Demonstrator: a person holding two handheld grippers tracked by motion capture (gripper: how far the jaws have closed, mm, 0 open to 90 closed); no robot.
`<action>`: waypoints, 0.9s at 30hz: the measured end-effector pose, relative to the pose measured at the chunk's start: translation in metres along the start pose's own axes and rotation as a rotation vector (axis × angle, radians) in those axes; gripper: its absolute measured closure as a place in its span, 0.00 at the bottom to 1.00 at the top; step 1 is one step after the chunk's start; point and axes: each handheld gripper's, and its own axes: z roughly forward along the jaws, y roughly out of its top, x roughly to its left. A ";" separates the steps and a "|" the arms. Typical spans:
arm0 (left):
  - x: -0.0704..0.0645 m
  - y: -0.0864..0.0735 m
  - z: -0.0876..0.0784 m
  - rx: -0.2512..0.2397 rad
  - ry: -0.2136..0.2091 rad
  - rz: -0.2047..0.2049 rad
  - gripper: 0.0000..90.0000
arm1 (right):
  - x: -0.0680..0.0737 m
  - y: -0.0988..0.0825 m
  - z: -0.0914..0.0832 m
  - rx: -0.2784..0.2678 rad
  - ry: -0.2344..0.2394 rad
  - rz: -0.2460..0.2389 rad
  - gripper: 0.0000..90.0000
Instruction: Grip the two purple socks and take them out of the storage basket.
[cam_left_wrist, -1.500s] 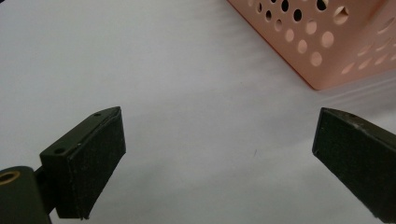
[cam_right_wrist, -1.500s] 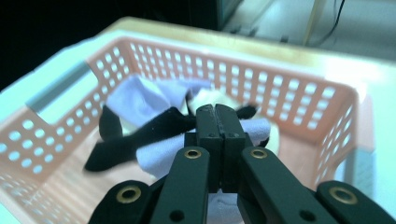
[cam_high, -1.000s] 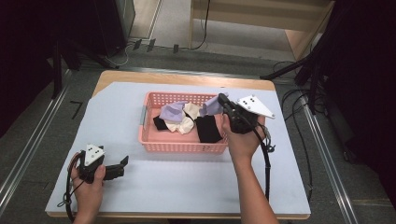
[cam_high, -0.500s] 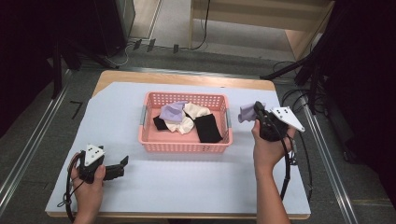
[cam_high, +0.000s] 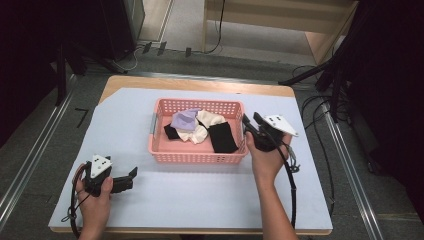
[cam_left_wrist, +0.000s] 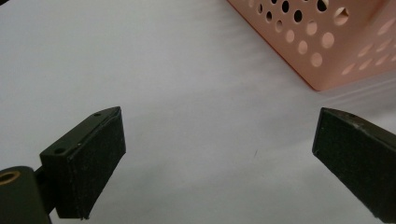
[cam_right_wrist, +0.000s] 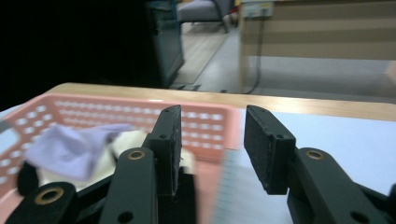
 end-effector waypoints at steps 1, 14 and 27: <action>0.000 0.000 0.000 0.000 -0.001 0.000 0.04 | 0.000 0.000 0.000 0.000 0.000 0.000 0.63; 0.001 0.000 0.000 0.000 -0.008 -0.005 0.04 | 0.076 0.009 0.064 0.155 0.141 -0.097 0.58; 0.001 0.000 0.000 0.000 -0.008 -0.011 0.04 | 0.095 -0.008 0.124 0.415 0.226 -0.111 0.52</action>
